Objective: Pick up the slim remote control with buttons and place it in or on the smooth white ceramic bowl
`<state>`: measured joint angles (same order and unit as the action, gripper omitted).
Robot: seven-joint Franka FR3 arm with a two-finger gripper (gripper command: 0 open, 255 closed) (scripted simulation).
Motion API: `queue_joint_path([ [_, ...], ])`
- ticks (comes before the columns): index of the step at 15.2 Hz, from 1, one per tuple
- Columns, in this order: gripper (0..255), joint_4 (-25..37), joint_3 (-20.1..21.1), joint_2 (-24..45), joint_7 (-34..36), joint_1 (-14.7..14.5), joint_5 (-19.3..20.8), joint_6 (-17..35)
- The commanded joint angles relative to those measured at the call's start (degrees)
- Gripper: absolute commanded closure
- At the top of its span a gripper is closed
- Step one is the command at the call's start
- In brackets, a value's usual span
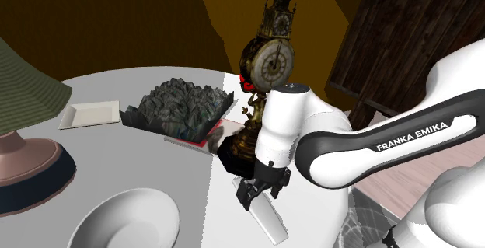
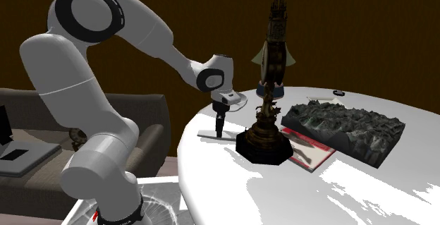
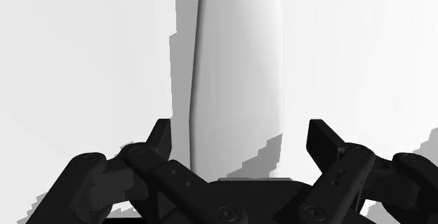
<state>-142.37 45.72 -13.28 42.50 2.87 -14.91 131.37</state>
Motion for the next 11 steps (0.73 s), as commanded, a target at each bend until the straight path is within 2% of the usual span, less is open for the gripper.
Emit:
queue_joint_path([
  [1, 0, -0.9, 0.6, 1.2, 0.5, 0.3, 0.6, 2.0],
  [3, 0, -1.4, 1.1, 2.4, 1.1, 0.6, 1.3, 3.5],
  [10, 0, -1.4, 1.1, 2.4, 1.1, 0.6, 1.3, 3.4],
  [11, 255, -1.4, 1.1, 2.4, 1.1, 0.6, 1.3, 3.4],
])
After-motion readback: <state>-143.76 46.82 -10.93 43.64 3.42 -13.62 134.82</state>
